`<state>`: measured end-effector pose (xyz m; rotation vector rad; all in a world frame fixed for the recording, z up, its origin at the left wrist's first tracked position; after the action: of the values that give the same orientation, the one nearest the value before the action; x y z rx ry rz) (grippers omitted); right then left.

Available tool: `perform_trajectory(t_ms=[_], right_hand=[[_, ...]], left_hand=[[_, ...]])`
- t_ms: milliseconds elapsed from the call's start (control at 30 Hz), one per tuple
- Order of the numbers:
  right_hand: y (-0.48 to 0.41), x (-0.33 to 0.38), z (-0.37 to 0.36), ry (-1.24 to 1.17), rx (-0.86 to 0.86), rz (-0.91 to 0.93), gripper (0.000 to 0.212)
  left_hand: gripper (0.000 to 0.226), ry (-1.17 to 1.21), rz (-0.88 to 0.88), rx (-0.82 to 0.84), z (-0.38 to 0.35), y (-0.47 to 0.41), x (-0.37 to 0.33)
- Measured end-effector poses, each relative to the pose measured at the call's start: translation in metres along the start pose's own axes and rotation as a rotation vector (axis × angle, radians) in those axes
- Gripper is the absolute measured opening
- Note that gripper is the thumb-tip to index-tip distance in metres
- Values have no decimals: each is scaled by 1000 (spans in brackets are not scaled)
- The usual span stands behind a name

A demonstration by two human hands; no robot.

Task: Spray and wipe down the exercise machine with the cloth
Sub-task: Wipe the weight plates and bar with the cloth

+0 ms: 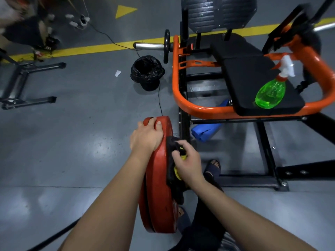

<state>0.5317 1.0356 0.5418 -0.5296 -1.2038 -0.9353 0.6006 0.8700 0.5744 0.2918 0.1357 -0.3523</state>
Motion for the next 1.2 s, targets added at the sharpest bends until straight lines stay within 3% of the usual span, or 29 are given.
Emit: perform_trajectory(t_ms=[67, 233, 400, 533, 600, 800, 967, 1067, 1200], right_hand=[[-23, 10, -6, 18, -35, 69, 29], [-110, -5, -40, 95, -64, -168, 45], [-39, -17, -23, 18, -132, -168, 52], [9, -28, -8, 33, -136, 117, 46], [6, -29, -11, 63, -160, 163, 45], [5, -25, -10, 59, -160, 144, 43], [-9, -17, -8, 68, -112, 4, 21], [-18, -18, -12, 146, -68, -62, 27], [-6, -19, -9, 146, -33, 63, 34]], left_hand=[[55, 12, -2, -6, 1, 2, 1], [55, 37, -12, -17, -3, 10, 6], [56, 43, -17, -45, 2, 14, 9], [73, 41, -43, 0, 2, 21, 6], [90, 48, -41, 29, 3, 25, 8], [80, 53, -36, 39, 4, 23, 5], [79, 52, -38, 15, 5, 35, 10], [81, 123, 3, -22, 4, 49, 18], [82, 230, 29, -107, 2, 82, 32]])
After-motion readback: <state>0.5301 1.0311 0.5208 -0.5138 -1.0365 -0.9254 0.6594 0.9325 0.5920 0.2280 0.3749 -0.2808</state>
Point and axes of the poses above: each hand's wrist, its own y-axis away from the middle knuckle, its own z-axis out of the back of the hand, x = y × z, the point moved 8 cm from there along -y, towards the middle knuckle, and after that the axes turned 11 degrees about -x, right-handed, at the moved point
